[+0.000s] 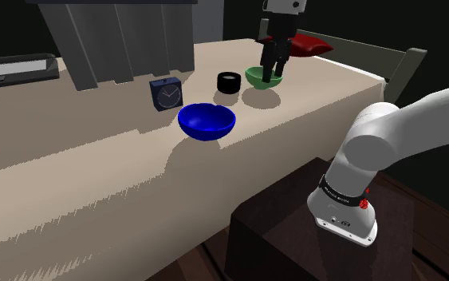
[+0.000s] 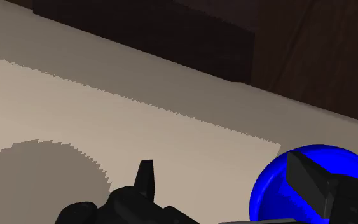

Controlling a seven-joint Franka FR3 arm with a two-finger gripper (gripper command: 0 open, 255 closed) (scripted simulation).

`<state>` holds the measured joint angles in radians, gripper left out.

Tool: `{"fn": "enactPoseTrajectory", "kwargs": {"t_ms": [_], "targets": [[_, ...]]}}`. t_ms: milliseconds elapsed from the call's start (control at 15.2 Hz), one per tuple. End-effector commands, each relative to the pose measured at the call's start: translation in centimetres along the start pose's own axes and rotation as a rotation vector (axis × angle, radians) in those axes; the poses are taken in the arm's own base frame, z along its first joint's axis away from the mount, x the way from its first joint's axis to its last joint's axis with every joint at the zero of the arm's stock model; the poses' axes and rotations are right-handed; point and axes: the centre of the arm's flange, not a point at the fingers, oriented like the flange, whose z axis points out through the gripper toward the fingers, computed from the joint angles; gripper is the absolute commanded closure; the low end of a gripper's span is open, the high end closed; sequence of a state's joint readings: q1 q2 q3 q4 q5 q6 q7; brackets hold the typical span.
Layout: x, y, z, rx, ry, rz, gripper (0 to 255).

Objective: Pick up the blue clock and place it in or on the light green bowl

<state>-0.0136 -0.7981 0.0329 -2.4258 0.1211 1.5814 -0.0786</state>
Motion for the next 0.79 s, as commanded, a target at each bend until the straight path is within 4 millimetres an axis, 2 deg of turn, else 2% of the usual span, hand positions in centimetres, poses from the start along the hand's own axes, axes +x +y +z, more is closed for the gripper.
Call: {"fn": "enactPoseTrajectory", "kwargs": {"t_ms": [0, 396, 726], "targets": [[0.0, 0.0, 0.0, 0.000, 0.000, 0.000, 0], [7.7, 0.9, 1.0, -0.023, 0.000, -0.209, 0], [14.2, 0.5, 1.9, -0.042, -0.001, -0.383, 0]]}}
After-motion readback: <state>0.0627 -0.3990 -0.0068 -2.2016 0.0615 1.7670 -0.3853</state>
